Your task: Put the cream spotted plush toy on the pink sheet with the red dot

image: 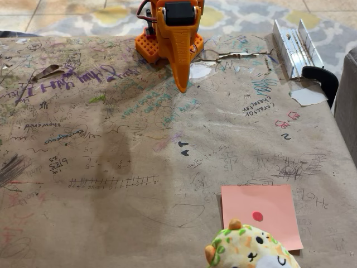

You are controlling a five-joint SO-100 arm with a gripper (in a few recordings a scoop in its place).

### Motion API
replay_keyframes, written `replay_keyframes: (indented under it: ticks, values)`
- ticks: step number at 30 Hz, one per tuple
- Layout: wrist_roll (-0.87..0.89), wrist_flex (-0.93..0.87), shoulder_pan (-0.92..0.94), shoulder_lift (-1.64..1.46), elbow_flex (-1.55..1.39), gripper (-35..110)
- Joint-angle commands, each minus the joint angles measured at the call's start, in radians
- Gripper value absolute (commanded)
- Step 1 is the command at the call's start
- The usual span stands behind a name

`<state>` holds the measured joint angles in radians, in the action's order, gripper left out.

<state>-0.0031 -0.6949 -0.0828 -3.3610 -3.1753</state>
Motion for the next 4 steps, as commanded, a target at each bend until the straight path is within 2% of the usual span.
replay_keyframes:
  ticks: [1,4]
  values:
    - [0.020,0.003,0.002,-0.014,-0.015,0]
    - [-0.005,0.003,-0.018,-0.014,-0.015,0]
